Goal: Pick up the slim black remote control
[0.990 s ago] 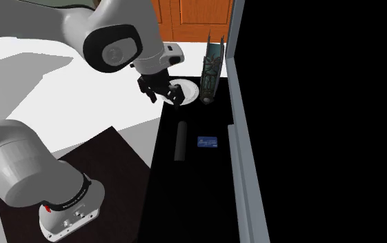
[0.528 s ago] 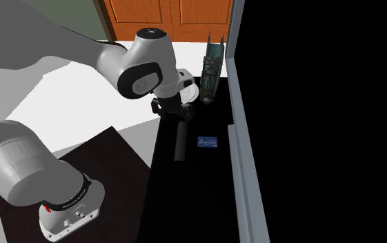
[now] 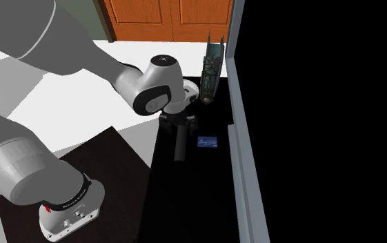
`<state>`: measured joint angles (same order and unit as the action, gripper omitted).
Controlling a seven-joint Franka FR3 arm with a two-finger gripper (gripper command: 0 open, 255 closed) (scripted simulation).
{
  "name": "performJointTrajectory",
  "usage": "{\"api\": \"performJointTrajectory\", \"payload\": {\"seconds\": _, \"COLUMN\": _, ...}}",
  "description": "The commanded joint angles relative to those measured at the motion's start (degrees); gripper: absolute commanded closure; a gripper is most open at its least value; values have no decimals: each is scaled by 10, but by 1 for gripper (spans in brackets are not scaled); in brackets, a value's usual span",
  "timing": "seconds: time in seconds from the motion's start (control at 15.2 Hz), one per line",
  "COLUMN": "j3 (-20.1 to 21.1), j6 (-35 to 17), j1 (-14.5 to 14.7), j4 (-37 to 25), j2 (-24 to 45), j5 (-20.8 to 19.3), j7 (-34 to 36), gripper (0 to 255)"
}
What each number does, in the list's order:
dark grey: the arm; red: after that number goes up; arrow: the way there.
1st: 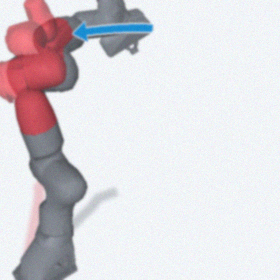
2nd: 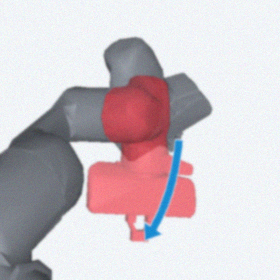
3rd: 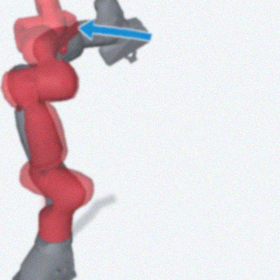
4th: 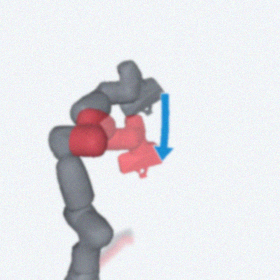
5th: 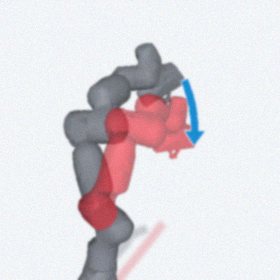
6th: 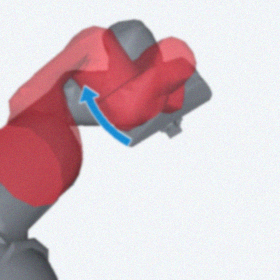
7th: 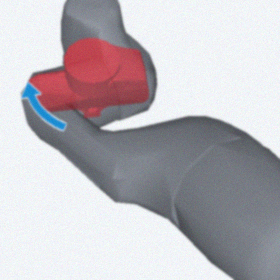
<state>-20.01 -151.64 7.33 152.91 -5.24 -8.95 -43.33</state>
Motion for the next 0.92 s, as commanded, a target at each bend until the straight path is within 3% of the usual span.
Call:
{"api": "performJointTrajectory", "payload": {"seconds": 0.0, "j3": -1, "j6": -23, "j1": 2, "j4": 3, "j2": 20, "j5": 7, "j7": -6, "gripper": 0}}
{"api": "performJointTrajectory", "payload": {"seconds": 0.26, "j3": -2, "j6": -48, "j1": 4, "j4": 5, "j2": 43, "j5": 20, "j7": -14, "gripper": 0}}
{"api": "performJointTrajectory", "payload": {"seconds": 0.33, "j3": -2, "j6": -47, "j1": 4, "j4": 5, "j2": 42, "j5": 19, "j7": -13, "gripper": 255}}
{"api": "performJointTrajectory", "payload": {"seconds": 0.86, "j3": -2, "j6": -47, "j1": 3, "j4": 6, "j2": 43, "j5": 19, "j7": -13, "gripper": 255}}
